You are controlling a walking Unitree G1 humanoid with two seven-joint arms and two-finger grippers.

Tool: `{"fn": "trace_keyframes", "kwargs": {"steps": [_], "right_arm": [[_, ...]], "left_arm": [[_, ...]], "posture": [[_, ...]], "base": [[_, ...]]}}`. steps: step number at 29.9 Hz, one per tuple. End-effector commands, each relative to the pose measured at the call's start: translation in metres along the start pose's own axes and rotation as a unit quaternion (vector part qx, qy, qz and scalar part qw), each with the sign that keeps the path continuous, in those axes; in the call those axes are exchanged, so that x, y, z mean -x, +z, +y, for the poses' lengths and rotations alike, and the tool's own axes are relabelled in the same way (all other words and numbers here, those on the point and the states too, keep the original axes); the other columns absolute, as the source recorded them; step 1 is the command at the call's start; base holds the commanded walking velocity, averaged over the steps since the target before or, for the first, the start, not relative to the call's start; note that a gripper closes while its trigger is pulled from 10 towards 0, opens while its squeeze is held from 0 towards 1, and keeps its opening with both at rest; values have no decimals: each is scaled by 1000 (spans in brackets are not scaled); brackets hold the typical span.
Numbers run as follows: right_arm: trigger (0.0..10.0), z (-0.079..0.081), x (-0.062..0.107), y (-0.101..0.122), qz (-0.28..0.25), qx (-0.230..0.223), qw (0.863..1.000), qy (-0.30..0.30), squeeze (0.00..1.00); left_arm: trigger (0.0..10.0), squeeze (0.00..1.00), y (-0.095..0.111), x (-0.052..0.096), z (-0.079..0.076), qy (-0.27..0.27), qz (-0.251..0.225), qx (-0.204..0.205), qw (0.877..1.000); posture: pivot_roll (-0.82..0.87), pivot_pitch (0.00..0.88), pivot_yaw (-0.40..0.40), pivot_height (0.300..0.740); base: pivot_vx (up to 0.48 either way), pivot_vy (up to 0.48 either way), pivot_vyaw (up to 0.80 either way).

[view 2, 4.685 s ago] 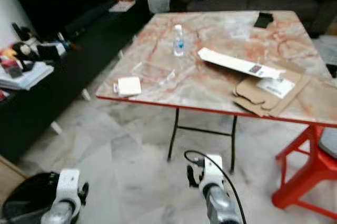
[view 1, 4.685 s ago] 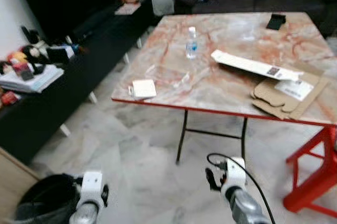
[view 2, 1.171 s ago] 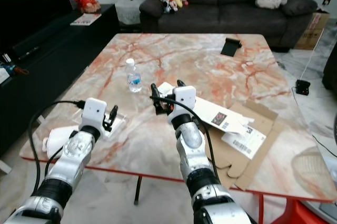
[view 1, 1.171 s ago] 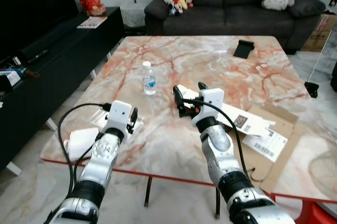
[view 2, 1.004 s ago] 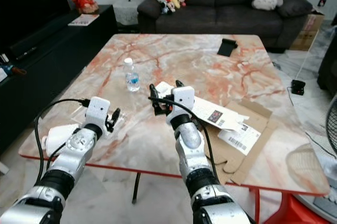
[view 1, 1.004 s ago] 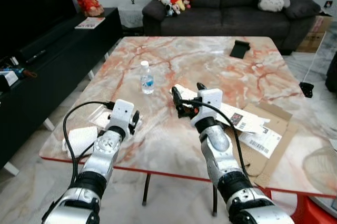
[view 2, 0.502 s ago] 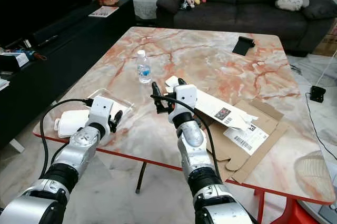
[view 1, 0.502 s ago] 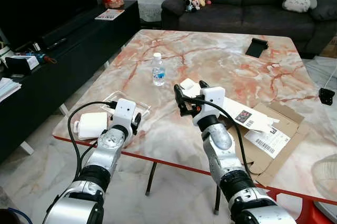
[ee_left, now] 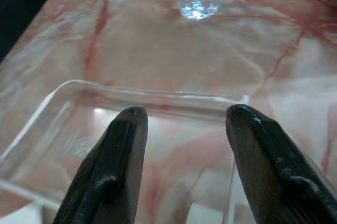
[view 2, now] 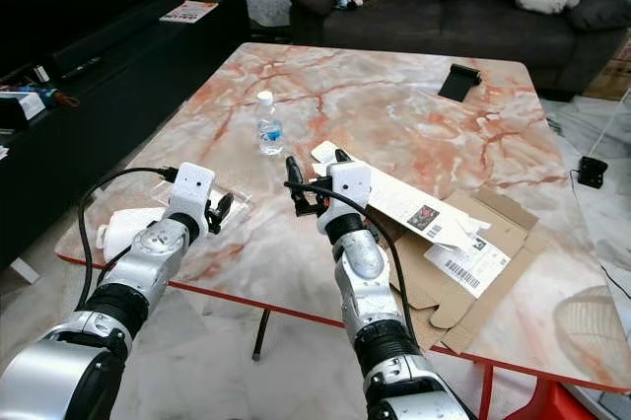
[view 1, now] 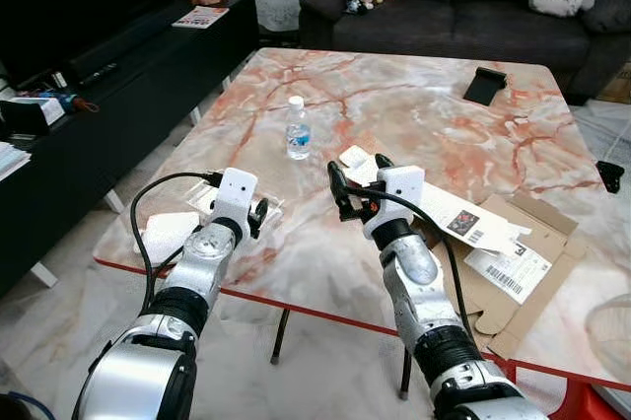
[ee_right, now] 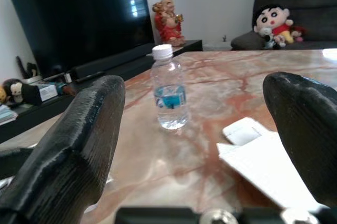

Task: Picking trash to rubbish bin

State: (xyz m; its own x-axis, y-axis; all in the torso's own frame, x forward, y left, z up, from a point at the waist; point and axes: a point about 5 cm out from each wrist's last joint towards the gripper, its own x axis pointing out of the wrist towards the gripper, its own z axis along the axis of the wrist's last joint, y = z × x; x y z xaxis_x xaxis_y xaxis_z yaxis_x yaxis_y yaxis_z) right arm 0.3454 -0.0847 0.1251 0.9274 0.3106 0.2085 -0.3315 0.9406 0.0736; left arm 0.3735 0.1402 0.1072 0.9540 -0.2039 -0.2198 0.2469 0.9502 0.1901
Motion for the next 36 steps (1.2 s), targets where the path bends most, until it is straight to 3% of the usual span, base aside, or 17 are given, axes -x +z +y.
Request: {"fn": "trace_keyframes", "kwargs": {"steps": [1,11,22,24,25,36], "right_arm": [[10000,2,1,1,0,1,1000,5,0],[10000,4,6,0,6,0,1000,10,0],[10000,8,7,1,10,-6,1000,12,0],[10000,9,6,1,12,-7,1000,12,0],[10000,9,6,1,12,-7,1000,13,0],[10000,11,1,3,10,-12,1000,9,0]], "left_arm": [[10000,0,1,-1,2,-9,11,-12,1000],[10000,0,-5,-1,-10,-43,14,-13,999],[10000,0,-24,2,-20,-69,84,-29,994],[8588,0,-27,3,-21,-71,95,-28,993],[0,0,-28,3,-22,-72,99,-25,992],[0,0,-31,5,-17,-64,122,-32,990]], "posture": [[26,56,20,740],[22,87,6,740],[30,97,11,740],[35,94,12,740],[36,93,13,740],[52,67,41,740]], "base": [[0,0,0],[0,0,0],[0,0,0],[0,0,0],[0,0,0],[0,0,0]]}}
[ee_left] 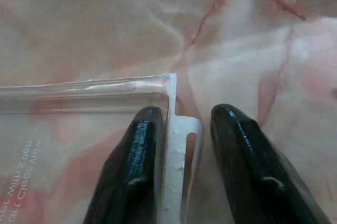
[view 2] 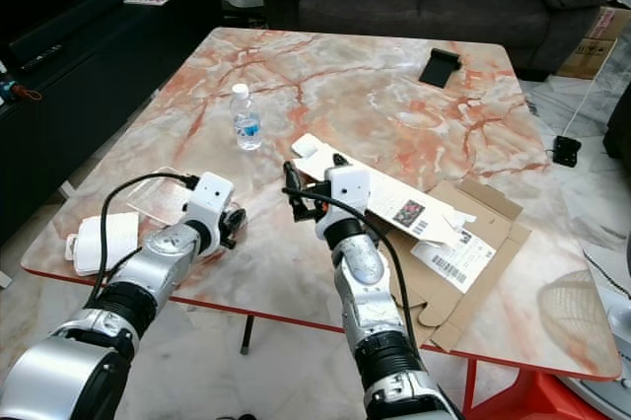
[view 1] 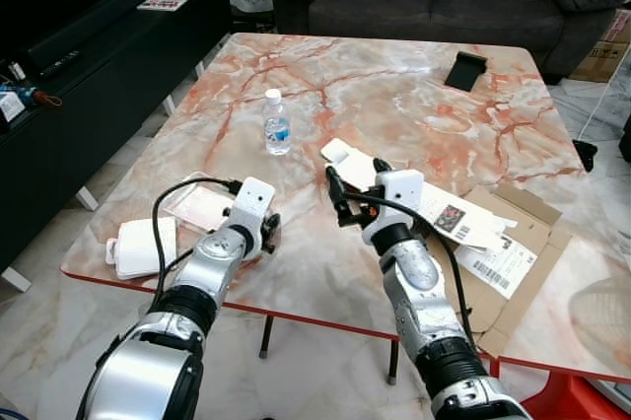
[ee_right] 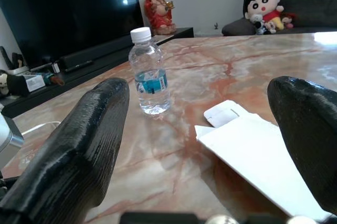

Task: Picking trash to rubbish bin

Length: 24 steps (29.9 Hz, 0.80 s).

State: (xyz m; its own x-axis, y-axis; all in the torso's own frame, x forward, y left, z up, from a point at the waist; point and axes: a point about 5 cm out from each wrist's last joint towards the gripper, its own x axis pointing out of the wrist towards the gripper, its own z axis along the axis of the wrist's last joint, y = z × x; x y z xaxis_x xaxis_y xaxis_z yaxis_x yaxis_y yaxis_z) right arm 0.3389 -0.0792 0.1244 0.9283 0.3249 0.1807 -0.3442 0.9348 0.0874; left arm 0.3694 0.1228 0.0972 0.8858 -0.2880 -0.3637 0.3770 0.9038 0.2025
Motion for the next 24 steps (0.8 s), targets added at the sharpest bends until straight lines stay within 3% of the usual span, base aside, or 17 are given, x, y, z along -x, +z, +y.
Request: {"fn": "trace_keyframes", "kwargs": {"steps": [1,16,20,21,22,24], "right_arm": [[10000,4,-4,3,-5,-3,1000,5,0],[10000,3,-9,5,-8,-3,1000,2,0],[10000,4,-8,1,-5,-5,1000,0,0],[10000,4,-8,1,-5,-5,1000,0,0],[10000,4,-8,0,-4,-6,1000,0,0],[10000,4,-8,0,-4,-6,1000,-1,0]], "left_arm": [[0,0,-26,4,0,0,60,-2,998],[0,0,-28,6,-1,12,56,-6,998],[0,0,-18,13,5,58,-25,-48,997],[0,0,-18,13,5,58,-25,-48,997],[0,0,-11,16,8,78,-59,-72,993],[0,0,-6,17,11,91,-77,-83,989]], "posture": [[52,66,42,740],[58,30,58,740],[78,0,73,740],[78,0,73,740],[85,0,81,740],[87,0,80,740]], "base": [[0,0,0],[0,0,0],[0,0,0],[0,0,0],[0,0,0],[0,0,0]]}}
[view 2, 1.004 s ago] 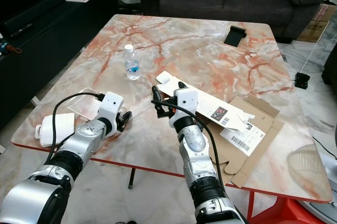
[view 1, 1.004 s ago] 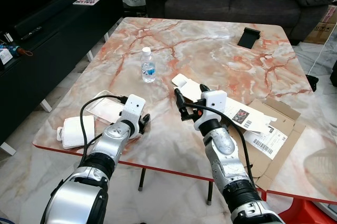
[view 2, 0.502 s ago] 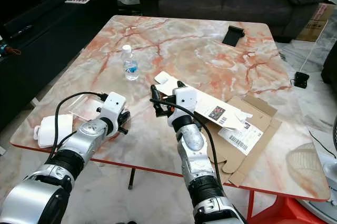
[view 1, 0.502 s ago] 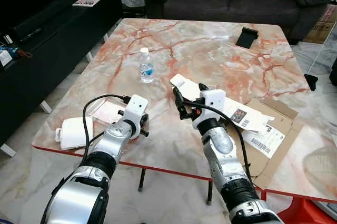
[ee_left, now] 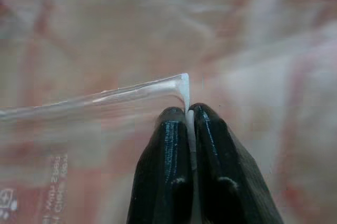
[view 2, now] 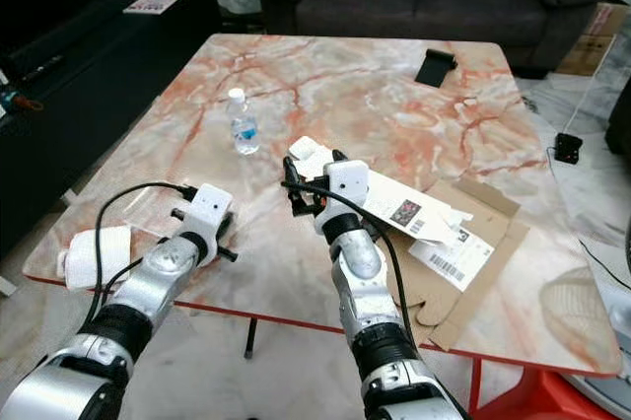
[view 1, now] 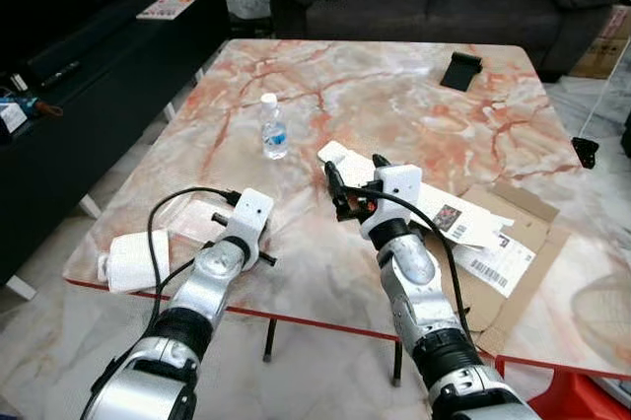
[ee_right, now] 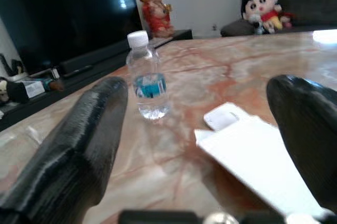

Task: Picking trash to rubbish bin

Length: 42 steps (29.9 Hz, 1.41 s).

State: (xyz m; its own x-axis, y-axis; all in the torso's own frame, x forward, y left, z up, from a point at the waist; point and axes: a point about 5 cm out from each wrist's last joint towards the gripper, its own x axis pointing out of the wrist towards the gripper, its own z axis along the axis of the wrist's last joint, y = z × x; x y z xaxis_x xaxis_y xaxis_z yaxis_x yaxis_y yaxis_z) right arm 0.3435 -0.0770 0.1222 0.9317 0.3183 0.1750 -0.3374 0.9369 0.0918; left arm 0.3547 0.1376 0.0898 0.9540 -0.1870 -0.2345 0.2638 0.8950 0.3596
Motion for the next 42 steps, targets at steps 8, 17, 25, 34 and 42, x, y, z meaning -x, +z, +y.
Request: {"fn": "trace_keyframes", "kwargs": {"steps": [8,17,25,34,42], "right_arm": [[10000,7,-9,5,-15,-9,1000,-2,0],[10000,3,-9,9,-36,-13,999,-17,0],[10000,-5,-6,8,-40,7,999,-15,0],[10000,-14,-7,12,-52,8,998,-38,0],[10000,-15,-2,8,-51,13,998,-41,0]], "left_arm": [[4863,0,31,8,31,118,-116,-51,985],[10000,0,47,22,32,151,-216,-32,964],[10000,0,26,38,35,207,-227,37,951],[10000,0,31,40,57,235,-240,28,941],[10000,0,30,40,51,236,-245,41,939]], "posture": [[93,0,98,740],[67,0,118,740],[55,0,105,740],[37,0,122,740],[35,0,110,740]], "base": [[0,0,0],[0,0,0],[0,0,0],[0,0,0],[0,0,0]]}}
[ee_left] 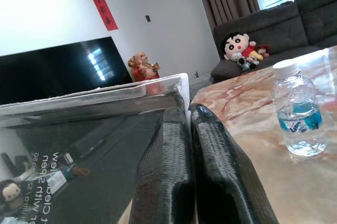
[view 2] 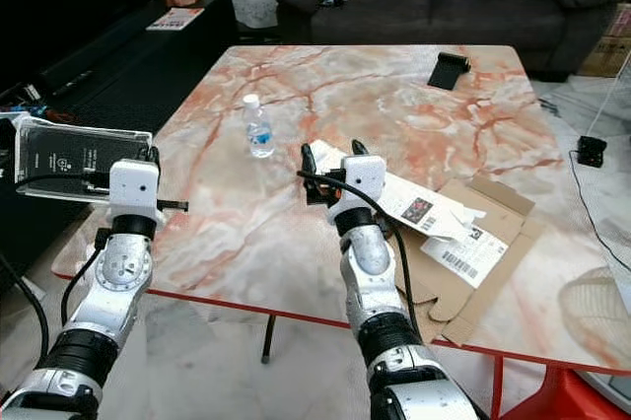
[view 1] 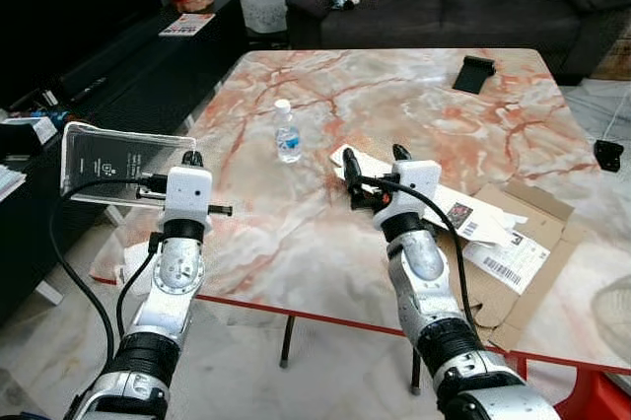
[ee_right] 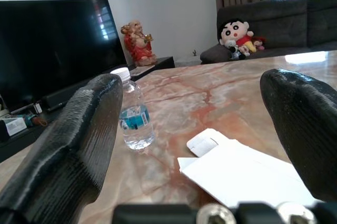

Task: Picking trash to rubbish bin

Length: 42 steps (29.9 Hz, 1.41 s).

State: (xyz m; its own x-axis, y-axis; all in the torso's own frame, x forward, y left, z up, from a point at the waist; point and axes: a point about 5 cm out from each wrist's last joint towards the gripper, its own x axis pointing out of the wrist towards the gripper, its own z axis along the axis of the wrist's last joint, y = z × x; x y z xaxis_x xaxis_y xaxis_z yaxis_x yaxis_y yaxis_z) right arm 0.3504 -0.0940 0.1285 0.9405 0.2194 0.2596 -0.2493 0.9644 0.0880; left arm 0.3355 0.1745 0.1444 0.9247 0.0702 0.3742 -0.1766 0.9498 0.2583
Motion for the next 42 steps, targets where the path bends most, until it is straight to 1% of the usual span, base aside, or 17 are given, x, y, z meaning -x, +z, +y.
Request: {"fn": "trace_keyframes", "kwargs": {"steps": [1,13,18,26,28,31,37,42], "right_arm": [[10000,3,0,0,-3,1,1000,4,0],[10000,5,-6,5,-9,1,1000,10,0],[10000,4,-6,7,-13,8,1000,7,0],[10000,-7,-10,13,-15,27,999,13,0],[10000,-10,-12,16,-14,35,999,15,0],[10000,-10,-15,17,-14,39,999,15,0],[10000,-4,-14,14,-10,40,999,17,0],[10000,-6,-10,11,-6,35,999,10,0]], "left_arm": [[10000,0,0,1,4,13,-2,3,1000],[10000,0,-2,2,3,14,1,6,1000],[10000,0,-1,-1,4,18,4,17,1000],[10000,0,3,-4,-6,28,-2,32,999],[10000,0,5,-5,-8,30,-4,35,999],[10000,0,6,-6,-9,29,-7,37,999],[10000,0,7,-9,-5,30,-11,33,999],[10000,0,6,-8,-2,33,-8,29,999]], "posture": [[35,0,110,740],[48,0,99,740],[35,0,94,740],[34,0,42,740],[37,0,37,740],[47,0,39,740],[50,0,43,740],[48,0,48,740]], "base": [[0,0,0],[0,0,0],[-253,0,0],[-212,0,0],[-244,0,0],[-242,0,0],[-242,0,0],[-245,0,0]]}}
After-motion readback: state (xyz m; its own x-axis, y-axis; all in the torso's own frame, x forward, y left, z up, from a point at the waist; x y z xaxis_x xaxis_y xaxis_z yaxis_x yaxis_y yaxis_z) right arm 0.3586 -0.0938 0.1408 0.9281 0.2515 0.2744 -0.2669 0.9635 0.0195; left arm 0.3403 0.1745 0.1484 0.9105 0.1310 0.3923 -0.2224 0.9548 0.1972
